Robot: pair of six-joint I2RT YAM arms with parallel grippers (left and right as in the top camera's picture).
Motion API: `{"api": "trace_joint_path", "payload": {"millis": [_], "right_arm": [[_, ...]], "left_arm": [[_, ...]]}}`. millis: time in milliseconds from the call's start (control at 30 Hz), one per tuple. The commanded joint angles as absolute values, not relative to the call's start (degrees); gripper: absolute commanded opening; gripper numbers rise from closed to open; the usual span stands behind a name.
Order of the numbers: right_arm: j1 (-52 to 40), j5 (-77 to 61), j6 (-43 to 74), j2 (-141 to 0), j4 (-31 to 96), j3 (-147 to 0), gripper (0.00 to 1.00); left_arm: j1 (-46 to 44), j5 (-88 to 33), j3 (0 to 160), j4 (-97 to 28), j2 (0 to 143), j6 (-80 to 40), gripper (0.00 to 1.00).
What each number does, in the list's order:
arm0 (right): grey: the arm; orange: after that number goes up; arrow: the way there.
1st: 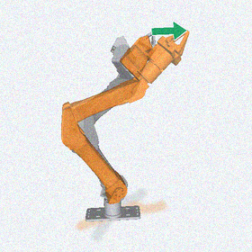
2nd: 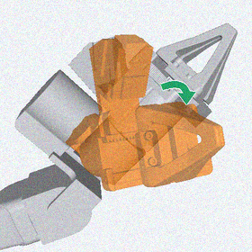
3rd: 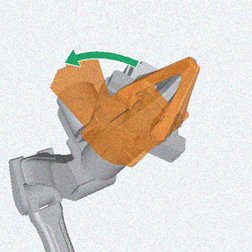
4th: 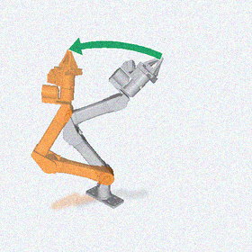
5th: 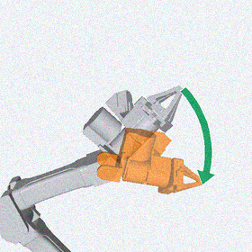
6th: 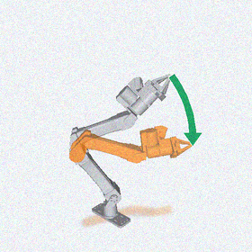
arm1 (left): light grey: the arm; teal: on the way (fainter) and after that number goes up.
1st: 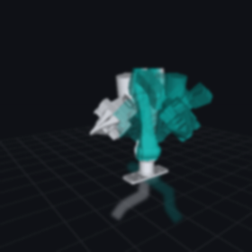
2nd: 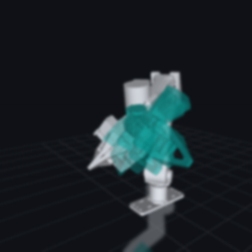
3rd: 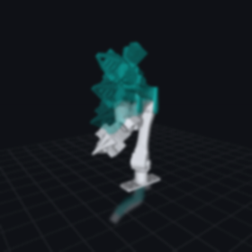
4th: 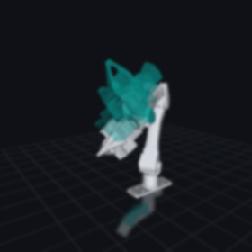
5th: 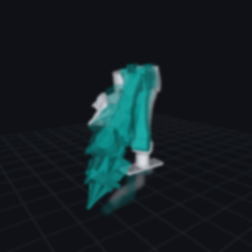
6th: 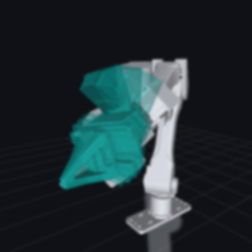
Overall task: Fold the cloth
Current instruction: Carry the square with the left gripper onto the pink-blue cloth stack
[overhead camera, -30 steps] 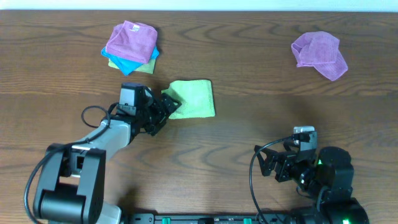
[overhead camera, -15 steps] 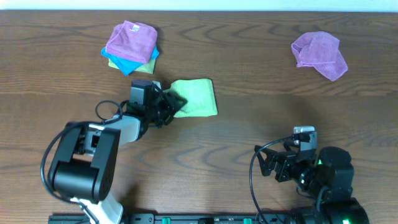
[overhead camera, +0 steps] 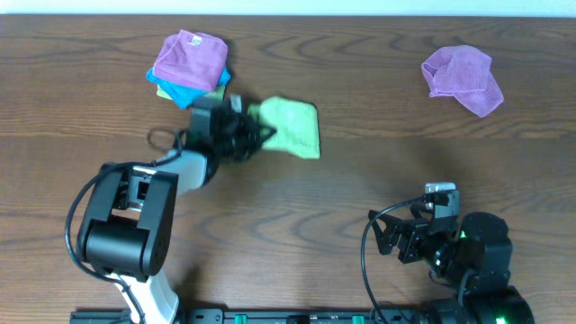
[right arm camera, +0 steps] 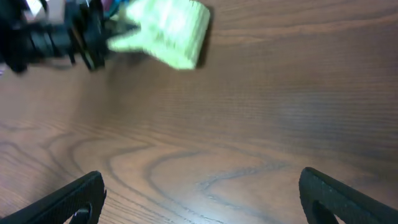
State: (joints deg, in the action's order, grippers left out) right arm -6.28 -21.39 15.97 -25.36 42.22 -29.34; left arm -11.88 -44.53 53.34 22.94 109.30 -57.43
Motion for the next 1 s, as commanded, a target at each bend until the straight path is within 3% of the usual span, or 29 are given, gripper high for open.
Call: {"api": "trace_joint_path", "payload": {"millis": [0, 300, 633, 967], "right_arm": [[-5.93, -21.23, 16.71, -25.08, 42.26, -29.04, 0.99], [-5.93, -21.23, 16.71, -25.08, 42.26, -29.04, 0.99], [-5.93, -21.23, 16.71, -25.08, 42.26, -29.04, 0.99], [-5.93, -21.21, 16.71, -25.08, 42.26, -29.04, 0.99]], "left_arm": [[-10.44, -46.11, 62.92, 18.68, 108.18, -59.99, 0.06], [-5.98, -35.77, 84.60, -3.27, 108.22, -55.44, 0.06], [-0.43, -27.94, 89.41, -1.58, 109.95, -55.24, 0.06], [1.98, -30.04, 101.21, 0.12, 120.90, -55.22, 0.06]]}}
